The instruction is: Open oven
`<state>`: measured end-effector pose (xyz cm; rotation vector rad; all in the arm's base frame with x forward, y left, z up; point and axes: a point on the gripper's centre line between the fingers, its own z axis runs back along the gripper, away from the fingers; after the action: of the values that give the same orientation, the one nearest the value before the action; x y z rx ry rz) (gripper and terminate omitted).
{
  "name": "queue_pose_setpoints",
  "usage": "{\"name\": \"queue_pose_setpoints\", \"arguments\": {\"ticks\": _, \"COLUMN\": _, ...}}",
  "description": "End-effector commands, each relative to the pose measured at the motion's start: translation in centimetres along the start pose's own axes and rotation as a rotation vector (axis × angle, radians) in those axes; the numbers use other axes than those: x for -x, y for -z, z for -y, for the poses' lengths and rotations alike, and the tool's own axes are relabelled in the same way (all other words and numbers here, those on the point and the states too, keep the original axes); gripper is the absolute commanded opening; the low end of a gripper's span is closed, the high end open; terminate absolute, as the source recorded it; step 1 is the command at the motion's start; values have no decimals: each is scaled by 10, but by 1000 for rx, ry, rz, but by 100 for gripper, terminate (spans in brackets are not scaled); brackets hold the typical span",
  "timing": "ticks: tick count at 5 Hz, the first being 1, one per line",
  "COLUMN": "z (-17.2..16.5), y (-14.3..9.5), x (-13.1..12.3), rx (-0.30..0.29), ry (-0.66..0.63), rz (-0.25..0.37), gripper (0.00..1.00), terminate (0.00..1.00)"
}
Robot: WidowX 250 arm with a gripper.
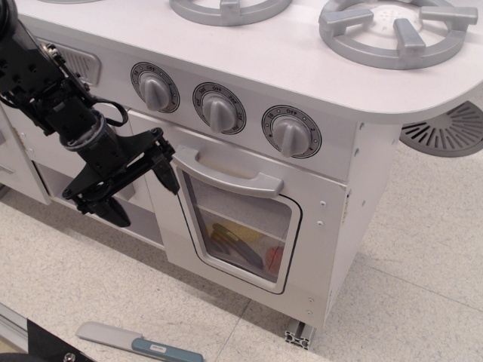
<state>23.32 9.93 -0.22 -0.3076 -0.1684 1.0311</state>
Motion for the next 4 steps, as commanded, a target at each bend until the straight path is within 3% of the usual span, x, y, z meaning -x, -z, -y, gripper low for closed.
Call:
{"name": "queue_pose_setpoints", "arguments": {"ticks": 1, "z": 24, "y": 2, "x": -9, "rx": 134, "ry": -15, "rz": 33, "gripper": 100, "terminate": 0}}
{"name": "queue_pose_setpoints", "arguments": {"ticks": 4, "z": 49, "y": 27, "x": -11, "rx": 191, "ry": -94, "rz": 53, "gripper": 100, "terminate": 0}}
